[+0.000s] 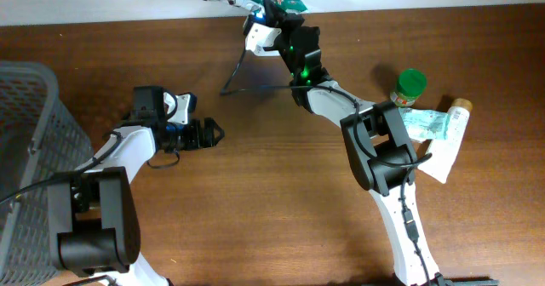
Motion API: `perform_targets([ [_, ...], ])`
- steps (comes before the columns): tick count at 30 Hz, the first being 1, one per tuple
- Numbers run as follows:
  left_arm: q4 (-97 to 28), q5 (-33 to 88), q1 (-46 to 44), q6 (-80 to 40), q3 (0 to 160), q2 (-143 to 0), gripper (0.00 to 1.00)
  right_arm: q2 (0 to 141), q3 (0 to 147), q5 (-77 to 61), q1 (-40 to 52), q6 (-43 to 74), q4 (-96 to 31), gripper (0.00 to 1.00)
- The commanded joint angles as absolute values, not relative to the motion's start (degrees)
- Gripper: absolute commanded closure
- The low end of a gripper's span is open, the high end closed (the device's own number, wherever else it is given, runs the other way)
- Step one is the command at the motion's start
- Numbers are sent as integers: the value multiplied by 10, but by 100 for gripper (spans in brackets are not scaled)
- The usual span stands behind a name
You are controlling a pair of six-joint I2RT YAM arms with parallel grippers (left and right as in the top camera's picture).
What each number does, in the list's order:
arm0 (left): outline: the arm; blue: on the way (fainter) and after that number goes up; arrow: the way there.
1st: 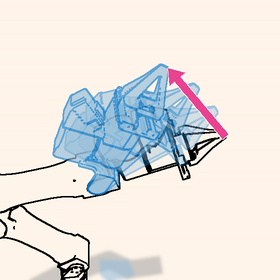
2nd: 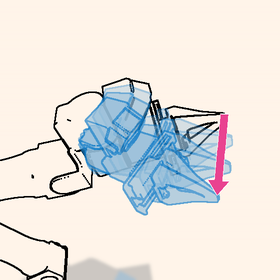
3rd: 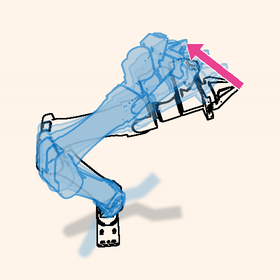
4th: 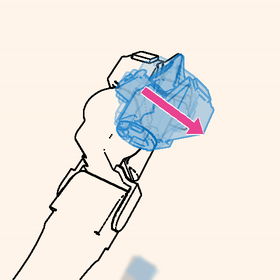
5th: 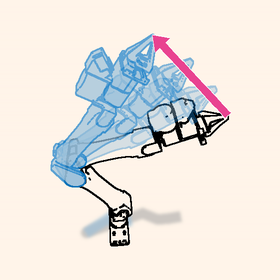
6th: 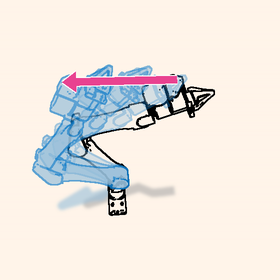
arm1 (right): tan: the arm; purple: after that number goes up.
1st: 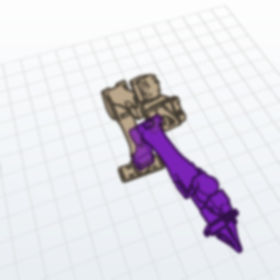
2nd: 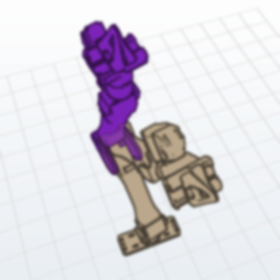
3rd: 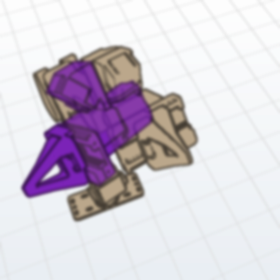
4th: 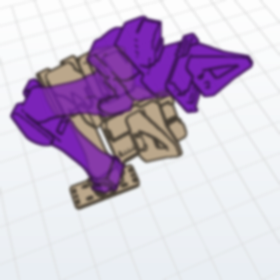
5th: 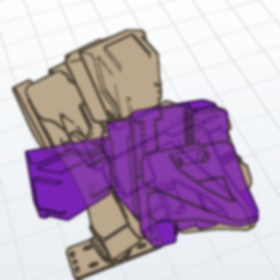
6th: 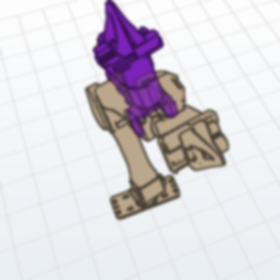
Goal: Scan the item barcode
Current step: 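Hold the glove package before the barcode scanner with the right gripper, then carry the glove package right and lay it on the other items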
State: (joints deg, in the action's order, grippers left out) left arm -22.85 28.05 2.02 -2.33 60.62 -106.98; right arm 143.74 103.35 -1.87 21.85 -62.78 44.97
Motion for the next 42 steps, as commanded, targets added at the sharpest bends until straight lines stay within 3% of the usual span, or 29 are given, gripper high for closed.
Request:
perform_targets([
  [1,-238,242,24,-18,585,-1099,1,1438,1048,-46,217,-621,441,96],
  [20,-238,242,24,-19,585,-1099,1,1437,1048,-69,228,-588,448,96],
  [25,-238,242,24,-19,585,-1099,1,1332,1048,40,182,-399,459,96],
  [28,-238,242,24,-19,585,-1099,1,1223,1048,57,160,-272,290,96],
  [33,-238,242,24,-19,585,-1099,1,981,1048,21,105,26,-188,96],
  [38,-238,242,24,-19,585,-1099,1,850,1048,6,-34,68,-531,96],
  [40,-238,242,24,-19,585,-1099,1,867,1035,6,-104,68,-642,96],
  [42,-238,242,24,-19,585,-1099,1,917,998,6,-171,124,-673,96],
])
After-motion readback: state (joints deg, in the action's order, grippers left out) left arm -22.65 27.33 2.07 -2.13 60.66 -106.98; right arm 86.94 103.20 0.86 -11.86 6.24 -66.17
